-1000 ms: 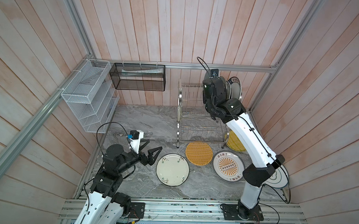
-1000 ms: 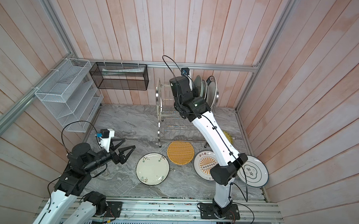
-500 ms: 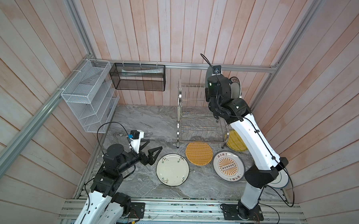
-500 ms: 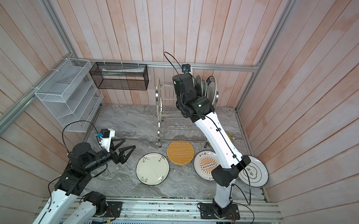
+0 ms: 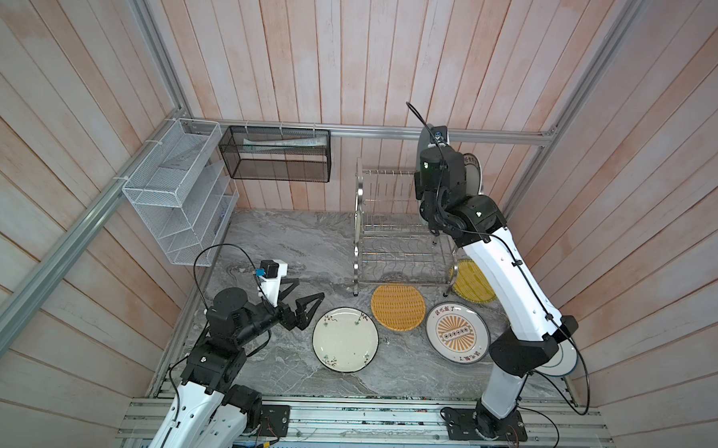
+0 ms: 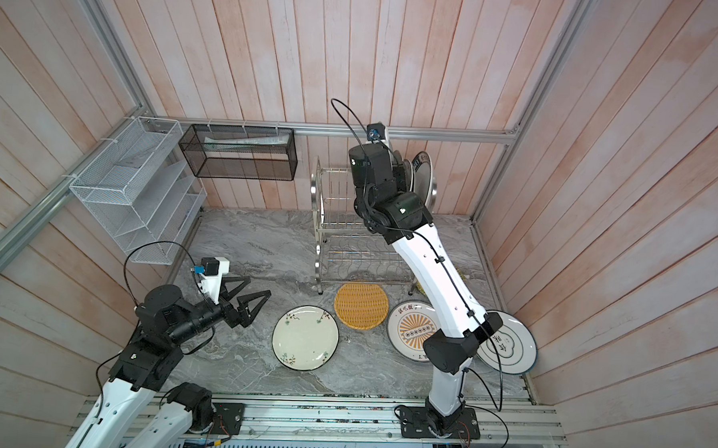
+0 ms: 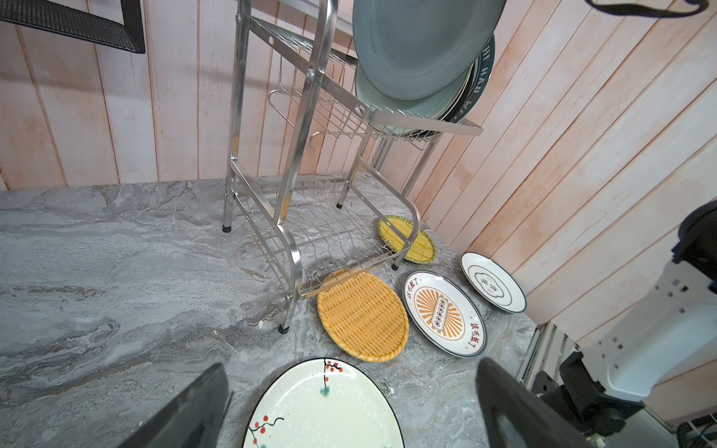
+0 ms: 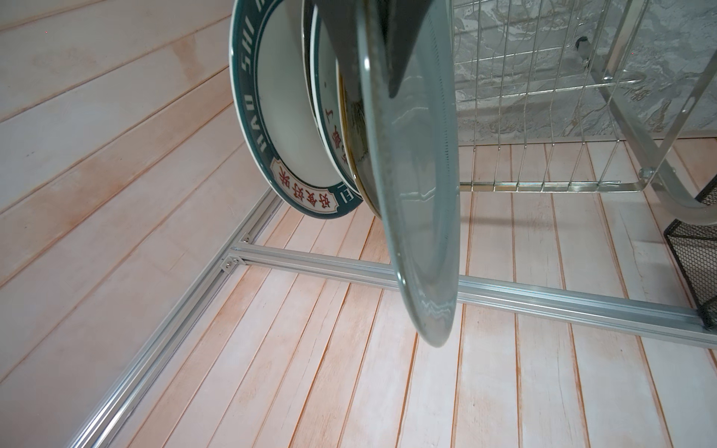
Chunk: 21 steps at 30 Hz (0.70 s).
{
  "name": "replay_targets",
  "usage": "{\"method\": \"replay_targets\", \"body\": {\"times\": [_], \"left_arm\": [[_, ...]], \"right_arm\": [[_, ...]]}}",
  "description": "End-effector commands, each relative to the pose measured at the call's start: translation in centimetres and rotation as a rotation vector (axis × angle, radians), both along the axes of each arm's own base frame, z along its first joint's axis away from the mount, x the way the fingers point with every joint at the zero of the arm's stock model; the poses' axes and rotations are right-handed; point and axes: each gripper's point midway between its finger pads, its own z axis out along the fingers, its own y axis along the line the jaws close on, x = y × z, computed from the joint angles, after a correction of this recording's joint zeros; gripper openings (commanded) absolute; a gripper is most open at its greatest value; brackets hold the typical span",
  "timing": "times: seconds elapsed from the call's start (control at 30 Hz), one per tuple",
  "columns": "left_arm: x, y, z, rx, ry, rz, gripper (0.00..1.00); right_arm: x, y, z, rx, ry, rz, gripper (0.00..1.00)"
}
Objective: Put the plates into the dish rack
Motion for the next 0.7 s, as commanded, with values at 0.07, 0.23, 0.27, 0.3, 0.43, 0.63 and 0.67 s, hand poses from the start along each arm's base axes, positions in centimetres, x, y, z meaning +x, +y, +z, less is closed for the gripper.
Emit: {"method": "replay_targets", "body": {"times": [0.07, 0.23, 0.27, 0.3, 0.43, 0.63, 0.67], "left_arm": [[-0.1, 0.0, -0.5, 0.005, 0.003, -0.006, 1.00], [-0.1, 0.0, -0.5, 0.005, 0.004, -0.005, 1.00], [0.0, 0.0, -0.5, 0.005, 0.004, -0.004, 1.00], [0.0, 0.0, -0.5, 0.006, 0.004, -0.004, 1.00], [0.0, 0.0, -0.5, 0.005, 0.002, -0.003, 1.00], [-0.1, 0.0, -0.4, 0.005, 0.002, -0.004, 1.00], [0.0, 0.1, -0.5, 0.005, 0.003, -0.003, 1.00]], "right_arm": [[-0.4, -1.5, 2.8, 0.112, -0.097, -0.034, 0.00], [0.1, -1.4, 1.6, 0.113, -0.073, -0.028, 0.00], [0.2, -1.4, 1.4, 0.114, -0.067, -0.025, 0.00], [0.3, -1.3, 1.1, 0.118, -0.063, -0.021, 0.00], [0.5, -1.0, 0.6, 0.129, -0.049, -0.006, 0.00], [0.8, -0.5, 0.0, 0.139, -0.036, 0.006, 0.00], [0.8, -0.5, -0.1, 0.141, -0.032, 0.007, 0.00]]}}
